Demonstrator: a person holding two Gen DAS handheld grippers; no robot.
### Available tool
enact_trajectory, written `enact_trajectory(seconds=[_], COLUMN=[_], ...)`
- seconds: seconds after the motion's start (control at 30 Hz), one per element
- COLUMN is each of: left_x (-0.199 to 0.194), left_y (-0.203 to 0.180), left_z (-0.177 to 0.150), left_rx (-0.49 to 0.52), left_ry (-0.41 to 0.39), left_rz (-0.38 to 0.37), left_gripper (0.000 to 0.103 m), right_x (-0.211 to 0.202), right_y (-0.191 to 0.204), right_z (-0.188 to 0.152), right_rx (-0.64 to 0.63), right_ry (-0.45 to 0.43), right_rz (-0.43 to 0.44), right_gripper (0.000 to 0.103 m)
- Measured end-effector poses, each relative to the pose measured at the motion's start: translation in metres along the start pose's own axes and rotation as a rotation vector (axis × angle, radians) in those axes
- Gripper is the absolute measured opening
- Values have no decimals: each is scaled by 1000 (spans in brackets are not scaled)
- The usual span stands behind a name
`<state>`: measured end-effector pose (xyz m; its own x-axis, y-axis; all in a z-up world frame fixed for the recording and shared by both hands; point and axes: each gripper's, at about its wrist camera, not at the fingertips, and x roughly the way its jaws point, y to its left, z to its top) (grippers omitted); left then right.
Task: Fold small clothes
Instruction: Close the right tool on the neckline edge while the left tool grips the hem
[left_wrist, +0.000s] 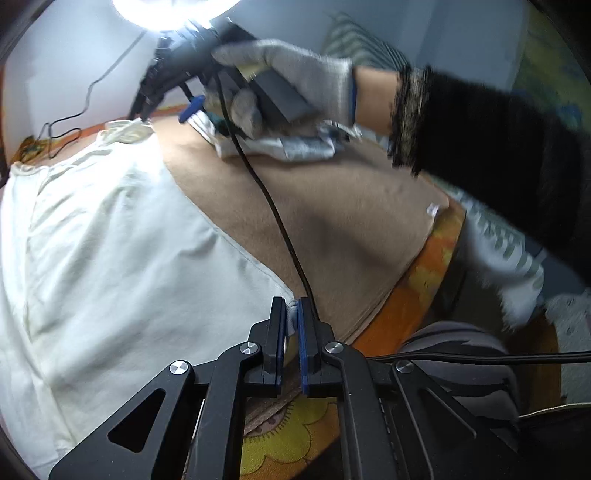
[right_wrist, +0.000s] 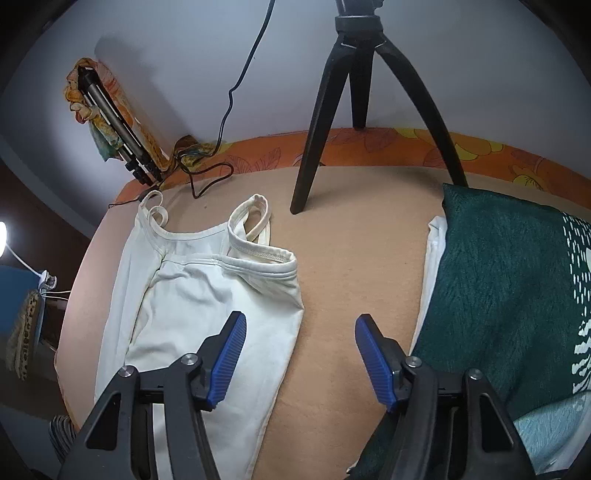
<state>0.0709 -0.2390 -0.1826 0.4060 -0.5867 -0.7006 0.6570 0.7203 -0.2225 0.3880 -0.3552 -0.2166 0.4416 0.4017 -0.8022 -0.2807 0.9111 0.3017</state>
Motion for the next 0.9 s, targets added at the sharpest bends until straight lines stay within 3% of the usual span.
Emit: enact_trajectory(seconds=[0.13, 0.4, 0.57, 0.7, 0.9], left_x=[-9, -17, -27, -33, -51], left_y=[8, 8, 14, 19, 27], left_z=[0, -1, -3, -6, -13], left_rx=[-76, -78, -95, -115, -155], left_ry=[-25, -53, -77, -96, -134], left_rz=[-25, -6, 2, 4, -3], left_gripper=[5, 5, 4, 4, 4], right_x=[8, 28, 35, 37, 21], right_y=[3, 1, 2, 14, 38], right_z=[3, 15, 22, 26, 35], right_rx=[-6, 26, 56, 51, 25], right_ry=[12, 20, 24, 26, 26], right_rz=[-2, -19, 14, -4, -55], right_gripper=[62, 52, 35, 5, 2])
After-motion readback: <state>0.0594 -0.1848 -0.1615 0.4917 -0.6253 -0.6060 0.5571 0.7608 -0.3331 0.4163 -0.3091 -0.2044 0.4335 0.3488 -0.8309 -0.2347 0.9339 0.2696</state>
